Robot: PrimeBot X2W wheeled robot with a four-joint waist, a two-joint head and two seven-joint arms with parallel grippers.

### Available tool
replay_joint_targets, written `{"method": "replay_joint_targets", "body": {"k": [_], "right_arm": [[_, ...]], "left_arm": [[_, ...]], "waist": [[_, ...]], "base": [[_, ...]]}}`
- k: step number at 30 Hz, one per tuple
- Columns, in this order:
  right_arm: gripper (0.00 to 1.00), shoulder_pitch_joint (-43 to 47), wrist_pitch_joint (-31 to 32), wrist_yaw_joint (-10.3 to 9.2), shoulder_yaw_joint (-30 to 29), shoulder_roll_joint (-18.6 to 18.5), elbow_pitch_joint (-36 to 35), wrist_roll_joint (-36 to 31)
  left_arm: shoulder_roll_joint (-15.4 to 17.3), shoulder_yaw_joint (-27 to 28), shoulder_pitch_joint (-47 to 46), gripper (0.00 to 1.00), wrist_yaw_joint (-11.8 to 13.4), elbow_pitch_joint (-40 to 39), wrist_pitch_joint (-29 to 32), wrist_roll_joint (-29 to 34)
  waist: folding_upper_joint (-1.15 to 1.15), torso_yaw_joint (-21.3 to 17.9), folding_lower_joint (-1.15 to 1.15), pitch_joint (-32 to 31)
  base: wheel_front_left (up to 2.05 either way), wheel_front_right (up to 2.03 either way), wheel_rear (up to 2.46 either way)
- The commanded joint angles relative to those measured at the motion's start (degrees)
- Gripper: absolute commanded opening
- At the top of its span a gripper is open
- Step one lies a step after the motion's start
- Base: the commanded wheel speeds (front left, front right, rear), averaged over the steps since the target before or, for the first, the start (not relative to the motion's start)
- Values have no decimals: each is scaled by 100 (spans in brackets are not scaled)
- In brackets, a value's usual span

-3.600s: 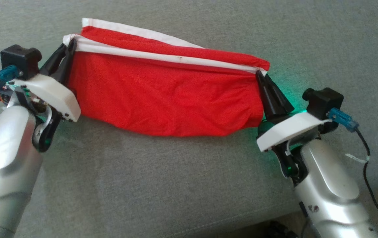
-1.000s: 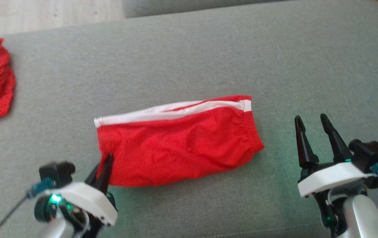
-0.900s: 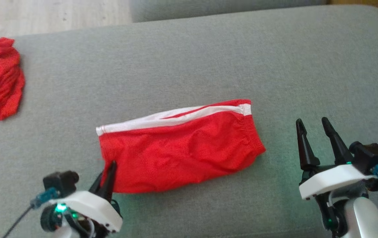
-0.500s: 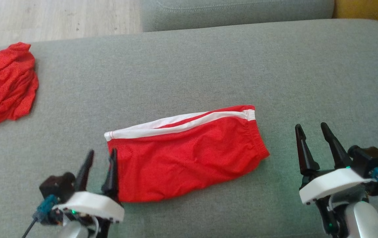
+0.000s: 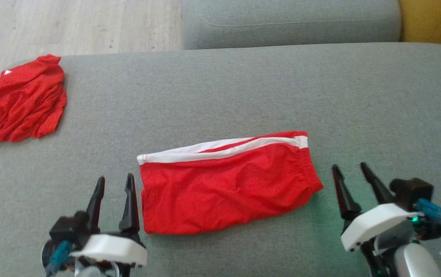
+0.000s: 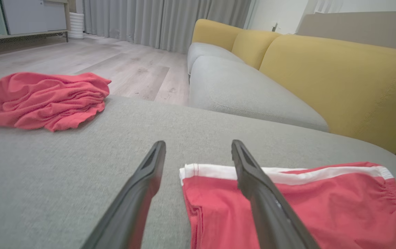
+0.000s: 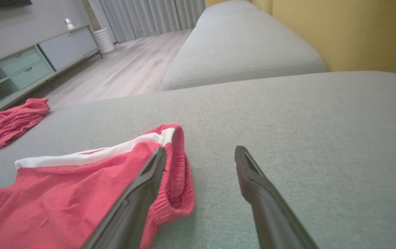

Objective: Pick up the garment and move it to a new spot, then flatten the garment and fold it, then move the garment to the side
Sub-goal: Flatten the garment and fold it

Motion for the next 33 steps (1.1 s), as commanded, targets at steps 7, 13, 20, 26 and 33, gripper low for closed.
{"method": "replay_joint_targets", "body": {"k": [7,13,20,26,33], "right_arm": [[100,-772,629,21,352,-16,373,-79],[100,-1244,1399,21,178,-16,1017,-363],[100,-1456,2227,21,-37,-17,1549,-462],[22,-1583,2494,21,-70,-73,1785,-46],[0,-1822,2641,21,-37,-395,1733,723]], "left_arm": [[86,113,127,100,146,-378,-31,49],[17,26,95,100,193,-474,-21,104],[-23,2,36,100,214,-471,-31,123],[2,22,35,100,232,-465,-41,118],[43,5,5,100,247,-522,-8,129]], "waist": [[0,281,0,71],[0,587,0,179],[0,871,0,311],[0,889,0,343],[0,601,0,337]], "base": [[0,0,0],[0,0,0],[0,0,0],[0,0,0],[0,0,0]]}}
